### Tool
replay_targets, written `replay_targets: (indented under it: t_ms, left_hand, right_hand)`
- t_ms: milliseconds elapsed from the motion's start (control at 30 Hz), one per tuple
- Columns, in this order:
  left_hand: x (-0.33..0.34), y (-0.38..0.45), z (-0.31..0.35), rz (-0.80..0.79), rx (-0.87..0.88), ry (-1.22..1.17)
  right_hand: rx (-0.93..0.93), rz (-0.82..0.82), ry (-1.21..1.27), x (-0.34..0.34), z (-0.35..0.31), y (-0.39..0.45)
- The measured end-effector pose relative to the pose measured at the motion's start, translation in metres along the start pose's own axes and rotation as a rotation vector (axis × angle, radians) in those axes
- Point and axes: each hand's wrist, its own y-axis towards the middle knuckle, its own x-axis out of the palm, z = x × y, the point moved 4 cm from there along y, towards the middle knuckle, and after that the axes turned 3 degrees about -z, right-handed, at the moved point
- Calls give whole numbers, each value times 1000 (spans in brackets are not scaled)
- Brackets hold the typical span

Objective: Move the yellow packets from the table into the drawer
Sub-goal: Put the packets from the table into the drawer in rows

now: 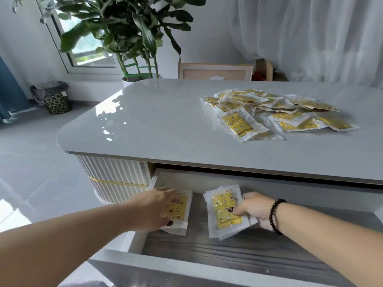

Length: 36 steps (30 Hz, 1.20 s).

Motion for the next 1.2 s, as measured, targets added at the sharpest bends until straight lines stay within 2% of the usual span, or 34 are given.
replay_targets:
  t_ms: [133,233,333,533,700,1000,1200]
  left_hand:
    - [21,17,4,-48,164,306]
    - [30,20,-1,-120,184,443]
    - [33,23,-6,-118,211,515]
    - [35,24,-10,-84,229,532]
    - [34,24,-8,-61,236,541]
    - [20,19,1,-122,209,618]
    - [-17,14,38,50,156,435]
  right_hand:
    - [59,28,-4,17,12,23]
    - [46,86,-29,31,11,29]
    - [46,122,-70,44,6,32]
    - [-2,240,-207,61,3,34]
    - [-99,267,-453,61,-1,30]
    - [-100,262,-563,47,-12,5]
    - [-205,255,-683,20,-31,-44]
